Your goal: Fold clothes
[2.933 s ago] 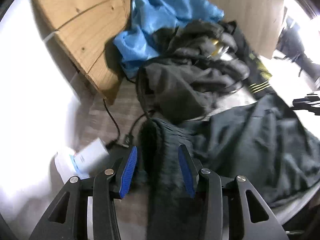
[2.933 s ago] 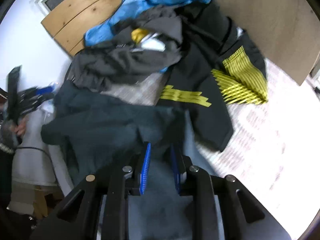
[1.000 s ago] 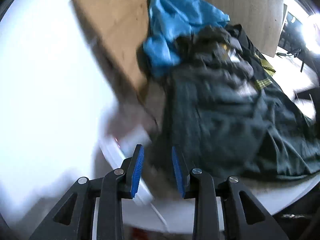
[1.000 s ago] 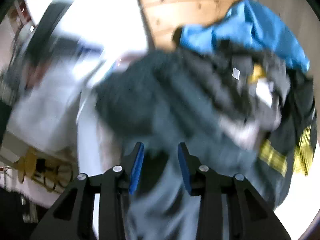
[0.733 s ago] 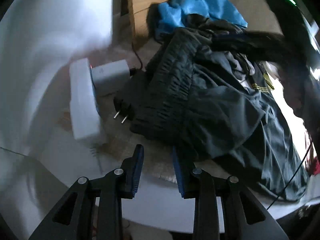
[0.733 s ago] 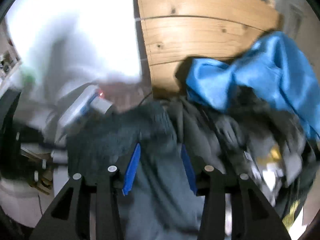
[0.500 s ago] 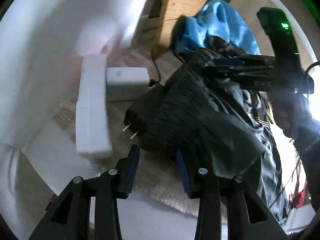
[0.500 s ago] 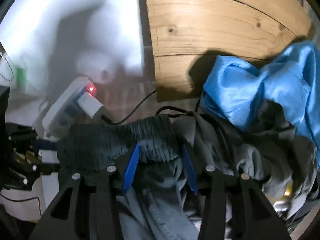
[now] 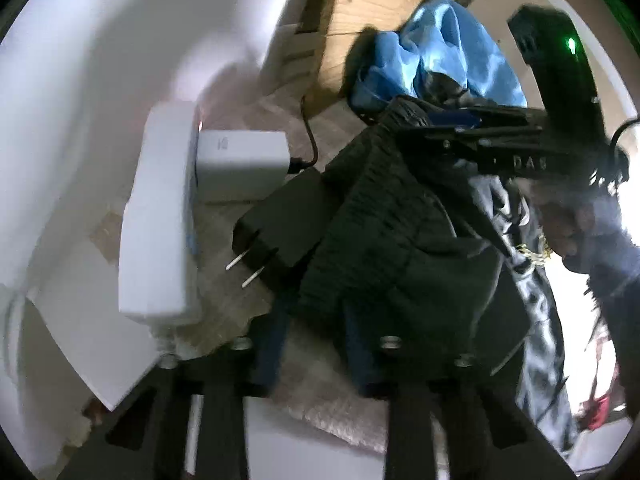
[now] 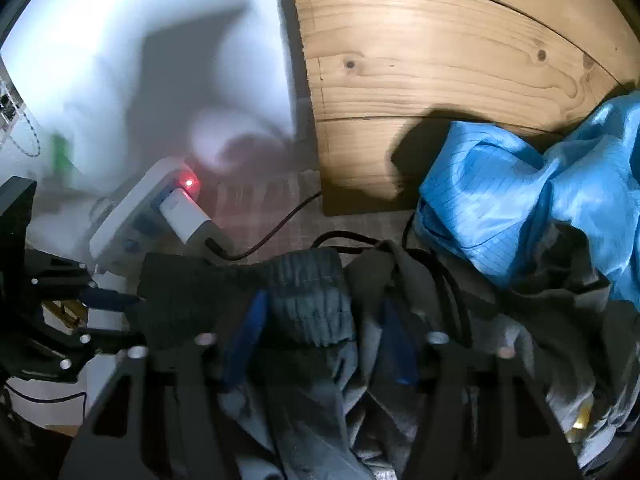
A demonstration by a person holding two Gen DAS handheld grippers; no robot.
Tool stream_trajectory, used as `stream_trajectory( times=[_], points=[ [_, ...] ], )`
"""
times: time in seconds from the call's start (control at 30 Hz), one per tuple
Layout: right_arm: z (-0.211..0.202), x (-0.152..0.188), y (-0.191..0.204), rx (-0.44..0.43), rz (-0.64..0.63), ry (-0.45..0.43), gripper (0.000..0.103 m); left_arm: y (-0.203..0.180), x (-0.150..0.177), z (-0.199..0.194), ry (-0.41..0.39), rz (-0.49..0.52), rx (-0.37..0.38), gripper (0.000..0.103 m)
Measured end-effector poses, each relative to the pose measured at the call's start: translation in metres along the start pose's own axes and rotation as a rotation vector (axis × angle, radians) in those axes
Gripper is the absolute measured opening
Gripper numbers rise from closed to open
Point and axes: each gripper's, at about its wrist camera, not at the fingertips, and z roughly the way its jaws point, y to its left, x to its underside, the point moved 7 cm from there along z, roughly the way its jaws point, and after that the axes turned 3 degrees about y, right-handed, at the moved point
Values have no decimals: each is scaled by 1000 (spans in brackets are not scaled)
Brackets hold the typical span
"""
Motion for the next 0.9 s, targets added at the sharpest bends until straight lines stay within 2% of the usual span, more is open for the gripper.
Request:
stream_trajectory(
  times=[0.07, 0.1, 0.23, 0.37, 0.47, 0.57, 0.63, 0.77, 0.83, 0.9],
  points=[
    [-9, 3, -3, -22, 16, -19, 28, -4, -1, -9, -27, 16, -1, 17],
    [-16, 6, -5, -39, 27, -32, 26, -7, -1, -14, -41, 23, -1, 11],
    [-49, 20, -8, -118, 60, -84, 25, -21, -1, -42, -86, 69, 6, 9],
    [-79, 30, -27, -268, 165, -137, 25, -34, -19, -56, -145, 150, -35, 10],
    [-66, 25, -50, -247, 228, -112, 26, -42, -44, -47, -167, 195, -33, 9],
    [-57, 20, -61, -200, 259, -76, 39, -42, -59, -35, -140, 248, -66, 9],
    [-65, 15, -52, -145, 221, -82, 40, -45, -55, -36, -132, 233, -10, 8],
    [-97, 17, -23, 40, 50, -119, 55, -46, -42, -50, -143, 236, 8, 8],
    [-103, 27, -24, 45, 35, -118, 56, -44, -38, -59, -148, 236, 1, 8],
    [-108, 36, -19, 14, 66, -125, 56, -41, -37, -66, -139, 222, 30, 8]
  ],
)
